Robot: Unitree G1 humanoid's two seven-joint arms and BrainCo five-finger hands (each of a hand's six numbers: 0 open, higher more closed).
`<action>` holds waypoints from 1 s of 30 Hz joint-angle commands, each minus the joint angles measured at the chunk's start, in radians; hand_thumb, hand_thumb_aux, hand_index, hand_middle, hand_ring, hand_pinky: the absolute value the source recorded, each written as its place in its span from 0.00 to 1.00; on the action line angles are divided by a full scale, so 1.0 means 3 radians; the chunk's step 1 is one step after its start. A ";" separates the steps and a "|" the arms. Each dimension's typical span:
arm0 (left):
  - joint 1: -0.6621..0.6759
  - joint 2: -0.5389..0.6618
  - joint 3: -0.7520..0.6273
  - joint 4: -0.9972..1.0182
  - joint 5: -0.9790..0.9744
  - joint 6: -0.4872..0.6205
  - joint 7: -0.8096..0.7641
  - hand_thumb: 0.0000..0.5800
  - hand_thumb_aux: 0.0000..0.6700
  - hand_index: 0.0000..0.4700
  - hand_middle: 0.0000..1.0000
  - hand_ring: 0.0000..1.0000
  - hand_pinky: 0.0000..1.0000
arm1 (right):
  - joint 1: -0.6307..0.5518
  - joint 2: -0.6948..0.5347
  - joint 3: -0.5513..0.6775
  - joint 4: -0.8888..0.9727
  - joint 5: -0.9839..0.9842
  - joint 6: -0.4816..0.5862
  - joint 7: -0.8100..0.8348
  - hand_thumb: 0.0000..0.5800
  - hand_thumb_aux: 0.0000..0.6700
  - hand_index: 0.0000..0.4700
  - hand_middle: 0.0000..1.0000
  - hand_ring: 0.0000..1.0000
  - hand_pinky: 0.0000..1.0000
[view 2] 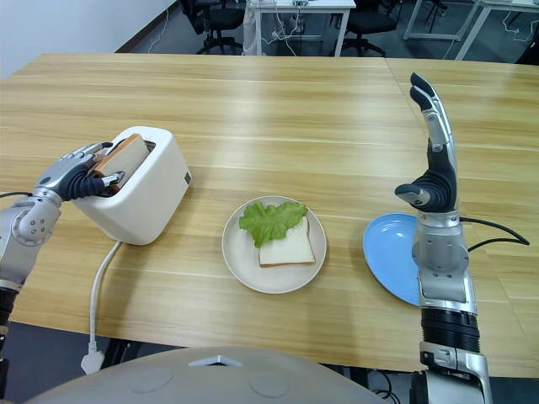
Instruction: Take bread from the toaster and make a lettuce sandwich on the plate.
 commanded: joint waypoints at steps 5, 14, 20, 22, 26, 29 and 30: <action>-0.0070 -0.0167 -0.0016 0.0008 -0.0308 0.0043 -0.0069 1.00 1.00 0.98 0.00 0.00 0.00 | 0.0037 0.0044 -0.0082 0.0013 -0.0073 -0.0044 0.0012 0.00 0.00 0.00 0.00 0.00 0.00; -0.0184 -0.0256 0.0079 -0.0206 -0.0356 -0.0087 0.0227 1.00 1.00 0.98 1.00 1.00 1.00 | 0.0033 0.0072 -0.0104 0.0101 -0.0090 -0.0092 0.0000 0.00 0.00 0.00 0.00 0.00 0.00; -0.0280 -0.0277 0.0169 -0.0300 -0.0297 -0.0227 0.0568 1.00 1.00 0.98 1.00 1.00 1.00 | 0.0013 0.0105 -0.0120 0.0145 -0.0096 -0.0116 0.0010 0.00 0.00 0.00 0.00 0.00 0.00; -0.0306 -0.0262 0.0200 -0.0316 -0.0267 -0.0245 0.0662 1.00 1.00 0.98 1.00 1.00 1.00 | 0.0011 0.0111 -0.0122 0.0153 -0.0098 -0.0122 0.0013 0.00 0.00 0.00 0.00 0.00 0.00; -0.0339 -0.0243 0.0185 -0.0309 -0.0218 -0.0285 0.0732 1.00 1.00 0.98 1.00 1.00 1.00 | 0.0017 0.0124 -0.0125 0.0163 -0.0106 -0.0133 0.0009 0.00 0.00 0.00 0.00 0.00 0.00; -0.0349 -0.0251 0.0147 -0.0297 -0.0175 -0.0326 0.0766 1.00 1.00 0.98 1.00 1.00 1.00 | 0.0011 0.0136 -0.0125 0.0177 -0.0110 -0.0142 0.0008 0.00 0.00 0.00 0.00 0.00 0.00; -0.0351 -0.0250 0.0134 -0.0297 -0.0150 -0.0350 0.0784 1.00 1.00 0.98 1.00 1.00 1.00 | 0.0006 0.0139 -0.0123 0.0185 -0.0110 -0.0145 0.0008 0.00 0.00 0.00 0.00 0.00 0.00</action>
